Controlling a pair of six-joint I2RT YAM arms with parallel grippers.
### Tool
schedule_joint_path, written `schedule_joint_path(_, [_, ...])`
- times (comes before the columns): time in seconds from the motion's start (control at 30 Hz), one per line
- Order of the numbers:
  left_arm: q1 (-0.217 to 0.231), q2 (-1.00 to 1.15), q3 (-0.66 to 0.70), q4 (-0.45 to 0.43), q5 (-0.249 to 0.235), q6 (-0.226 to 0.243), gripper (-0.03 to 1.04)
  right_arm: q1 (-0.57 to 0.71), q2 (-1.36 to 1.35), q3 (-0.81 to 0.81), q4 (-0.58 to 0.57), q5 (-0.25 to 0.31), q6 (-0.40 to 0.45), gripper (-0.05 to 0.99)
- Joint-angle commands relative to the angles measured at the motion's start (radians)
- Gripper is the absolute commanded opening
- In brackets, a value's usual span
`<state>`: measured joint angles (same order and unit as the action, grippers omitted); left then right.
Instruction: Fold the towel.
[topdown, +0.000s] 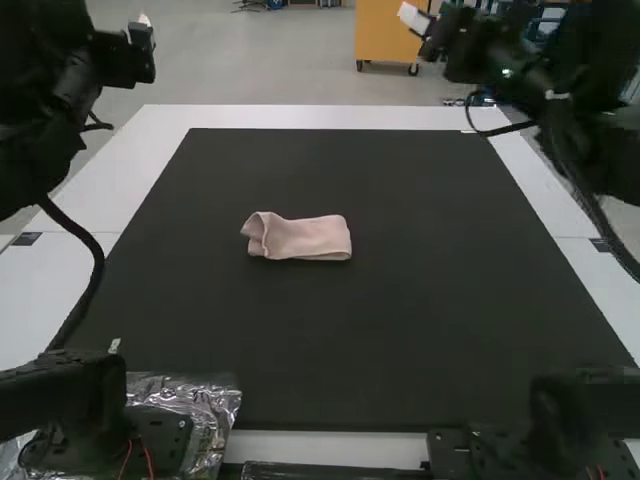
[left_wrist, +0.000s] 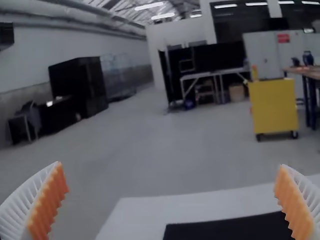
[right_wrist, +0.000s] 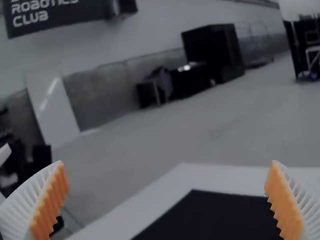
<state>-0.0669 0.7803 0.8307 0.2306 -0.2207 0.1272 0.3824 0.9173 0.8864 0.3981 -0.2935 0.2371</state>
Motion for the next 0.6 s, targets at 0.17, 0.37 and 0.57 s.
schedule_joint_path(0.17, [0.022,-0.320,-0.074,-0.056,-0.020,0.019,0.97,-0.099,-0.475,-0.086,-0.168,0.024,0.025,0.90])
schedule_joint_path(0.37, [0.024,-0.610,-0.168,-0.080,-0.034,0.048,0.97,-0.175,-0.776,-0.132,-0.311,0.062,0.028,0.90])
schedule_joint_path(0.57, [0.052,-0.780,-0.200,-0.159,-0.035,0.080,0.97,-0.263,-0.917,-0.130,-0.449,0.057,0.028,0.90])
